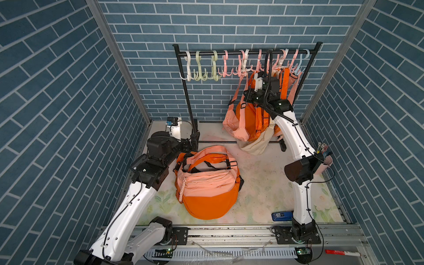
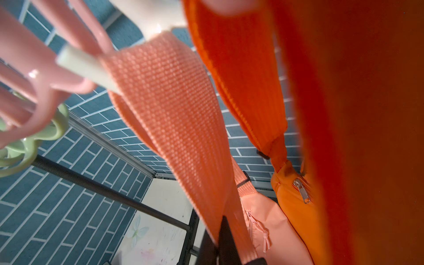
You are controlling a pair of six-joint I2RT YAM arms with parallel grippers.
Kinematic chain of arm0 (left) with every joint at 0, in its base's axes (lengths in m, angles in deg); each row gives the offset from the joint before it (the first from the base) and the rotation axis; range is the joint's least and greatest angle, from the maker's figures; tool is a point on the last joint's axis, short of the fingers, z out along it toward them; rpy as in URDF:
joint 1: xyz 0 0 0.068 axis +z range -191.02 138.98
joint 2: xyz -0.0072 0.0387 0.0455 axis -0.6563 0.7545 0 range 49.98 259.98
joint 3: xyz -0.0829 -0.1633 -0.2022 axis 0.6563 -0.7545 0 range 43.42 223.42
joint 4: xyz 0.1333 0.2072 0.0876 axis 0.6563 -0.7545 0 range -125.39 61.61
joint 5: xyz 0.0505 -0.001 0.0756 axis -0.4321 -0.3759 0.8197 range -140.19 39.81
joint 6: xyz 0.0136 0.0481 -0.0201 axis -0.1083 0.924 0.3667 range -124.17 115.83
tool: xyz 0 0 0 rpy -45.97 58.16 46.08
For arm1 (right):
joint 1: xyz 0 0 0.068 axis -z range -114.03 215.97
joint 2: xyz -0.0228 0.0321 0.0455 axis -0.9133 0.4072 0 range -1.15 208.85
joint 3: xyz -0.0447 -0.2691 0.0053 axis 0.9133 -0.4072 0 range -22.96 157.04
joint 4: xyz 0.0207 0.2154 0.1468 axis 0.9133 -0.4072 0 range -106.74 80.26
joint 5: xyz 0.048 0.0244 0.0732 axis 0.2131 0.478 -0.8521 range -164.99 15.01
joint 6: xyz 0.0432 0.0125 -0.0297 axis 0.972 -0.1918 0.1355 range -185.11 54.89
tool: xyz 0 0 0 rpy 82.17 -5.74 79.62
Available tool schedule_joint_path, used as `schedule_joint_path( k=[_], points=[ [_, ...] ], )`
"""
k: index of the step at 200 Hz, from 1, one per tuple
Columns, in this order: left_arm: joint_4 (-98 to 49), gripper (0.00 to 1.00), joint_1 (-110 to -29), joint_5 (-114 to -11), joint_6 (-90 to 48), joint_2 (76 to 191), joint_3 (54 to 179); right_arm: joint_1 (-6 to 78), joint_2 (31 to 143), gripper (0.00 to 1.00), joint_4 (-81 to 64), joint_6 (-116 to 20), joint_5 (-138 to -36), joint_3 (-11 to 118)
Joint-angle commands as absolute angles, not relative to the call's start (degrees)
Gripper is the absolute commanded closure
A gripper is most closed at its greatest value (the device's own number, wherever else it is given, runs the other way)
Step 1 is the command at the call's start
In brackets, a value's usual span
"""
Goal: Take the bag off the hook
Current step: Pick up the bag from the hook.
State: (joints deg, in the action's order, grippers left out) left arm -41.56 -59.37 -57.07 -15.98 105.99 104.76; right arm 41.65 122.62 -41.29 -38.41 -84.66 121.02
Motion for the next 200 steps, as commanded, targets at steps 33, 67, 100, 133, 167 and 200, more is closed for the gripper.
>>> schedule_joint_path(
  k=[33,67,100,133,167,200],
  points=[
    [-38.7,0.02,-59.6,-60.7,-16.1,109.1,104.4,41.8,110.5,1.0,-37.4,-39.9,-87.4,111.1],
    [-36.4,0.01,-60.6,-63.2,-15.7,111.7,106.0,41.8,106.1,1.0,-37.4,-41.3,-88.1,106.5],
    [-33.9,0.01,-60.6,-64.3,-15.1,114.9,109.1,42.0,104.2,1.0,-39.5,-42.6,-89.3,106.4],
    [-32.8,0.01,-61.5,-63.8,-12.0,119.2,114.1,42.2,102.5,1.0,-41.3,-43.5,-90.2,105.9],
    [-31.3,0.01,-61.7,-65.4,-10.6,124.9,120.0,42.2,101.6,1.0,-41.8,-43.5,-91.9,105.3],
    [-28.5,0.01,-61.6,-67.9,-11.1,129.6,124.6,42.6,101.3,1.0,-43.0,-43.8,-92.8,106.1]
  ],
)
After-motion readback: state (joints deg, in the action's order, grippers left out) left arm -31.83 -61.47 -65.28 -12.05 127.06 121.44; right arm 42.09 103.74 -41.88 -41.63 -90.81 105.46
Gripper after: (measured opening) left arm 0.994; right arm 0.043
